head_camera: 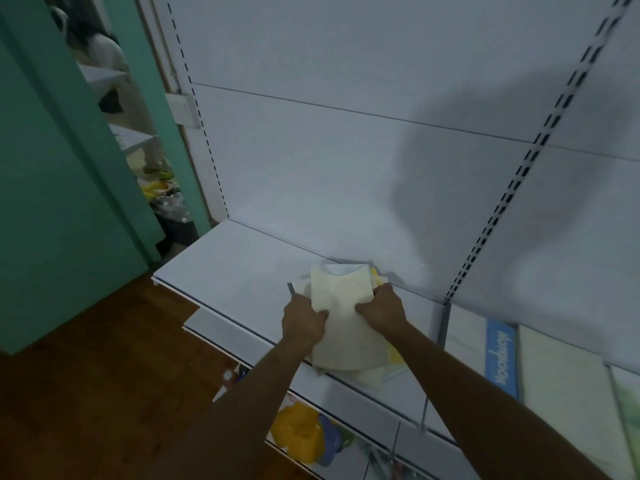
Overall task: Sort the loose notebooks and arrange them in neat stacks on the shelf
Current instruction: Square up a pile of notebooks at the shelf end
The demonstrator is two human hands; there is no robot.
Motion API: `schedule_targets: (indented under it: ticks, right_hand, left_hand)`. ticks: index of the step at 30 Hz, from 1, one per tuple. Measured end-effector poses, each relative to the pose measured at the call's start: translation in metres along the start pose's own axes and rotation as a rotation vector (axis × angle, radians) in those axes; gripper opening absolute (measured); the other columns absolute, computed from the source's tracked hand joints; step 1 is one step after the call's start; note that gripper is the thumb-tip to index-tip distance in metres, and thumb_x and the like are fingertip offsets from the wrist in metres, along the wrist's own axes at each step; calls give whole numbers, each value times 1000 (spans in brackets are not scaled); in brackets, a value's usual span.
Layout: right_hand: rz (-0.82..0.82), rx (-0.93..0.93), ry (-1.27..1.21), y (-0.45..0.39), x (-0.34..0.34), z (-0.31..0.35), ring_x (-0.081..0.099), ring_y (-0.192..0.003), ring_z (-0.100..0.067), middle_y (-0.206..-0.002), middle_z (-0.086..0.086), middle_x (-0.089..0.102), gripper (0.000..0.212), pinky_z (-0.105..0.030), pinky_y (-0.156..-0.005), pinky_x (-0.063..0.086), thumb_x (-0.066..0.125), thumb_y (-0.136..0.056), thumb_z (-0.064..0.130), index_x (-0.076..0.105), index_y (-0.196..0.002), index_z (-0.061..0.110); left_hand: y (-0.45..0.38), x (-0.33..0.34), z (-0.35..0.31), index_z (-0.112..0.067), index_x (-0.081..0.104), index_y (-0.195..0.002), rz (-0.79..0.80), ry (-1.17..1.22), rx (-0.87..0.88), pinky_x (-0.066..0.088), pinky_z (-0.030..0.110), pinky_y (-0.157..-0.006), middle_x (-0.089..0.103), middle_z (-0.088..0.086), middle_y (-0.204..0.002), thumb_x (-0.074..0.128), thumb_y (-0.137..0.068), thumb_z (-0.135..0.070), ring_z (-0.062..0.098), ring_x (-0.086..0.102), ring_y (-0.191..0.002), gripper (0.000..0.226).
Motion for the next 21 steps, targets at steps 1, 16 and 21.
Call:
schedule_targets:
  ticks: [1, 16, 21]
  right_hand:
    - [-3, 16, -51, -1, -3, -3, 59, -88, -23, -99, -6, 59, 49, -30, -70, 46, 66, -79, 28, 45, -116, 3]
    - [-338, 174, -614, 23, -168, -124, 62, -85, -25, -97, -6, 61, 25, -37, -72, 54, 60, -83, 15, 52, -107, 15]
    - [-533, 227, -545, 58, -233, -198, 60, -92, -26, -106, -7, 62, 30, -35, -76, 50, 54, -83, 14, 53, -113, 15]
  left_hand:
    - [-1, -1, -4, -2, 55, -116, -2, 95, -4, 48, 31, -84, 62, 15, -118, 68, -85, -27, 29, 60, -106, 42]
    - [59, 110, -136, -12, 51, -98, 223, 487, 141, 48, 22, -61, 62, 3, -96, 67, -87, -24, 13, 59, -76, 23]
    - [111, 189, -161, -1, 59, -112, 518, 423, 129, 56, 41, -86, 67, 14, -111, 75, -79, -16, 28, 66, -96, 40]
Point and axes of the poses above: each hand's wrist, its own y-axis away from the middle knuckle, its own x-axis out of the palm, z = x × y, the point moved 7 cm from there along -y, towards the middle knuckle
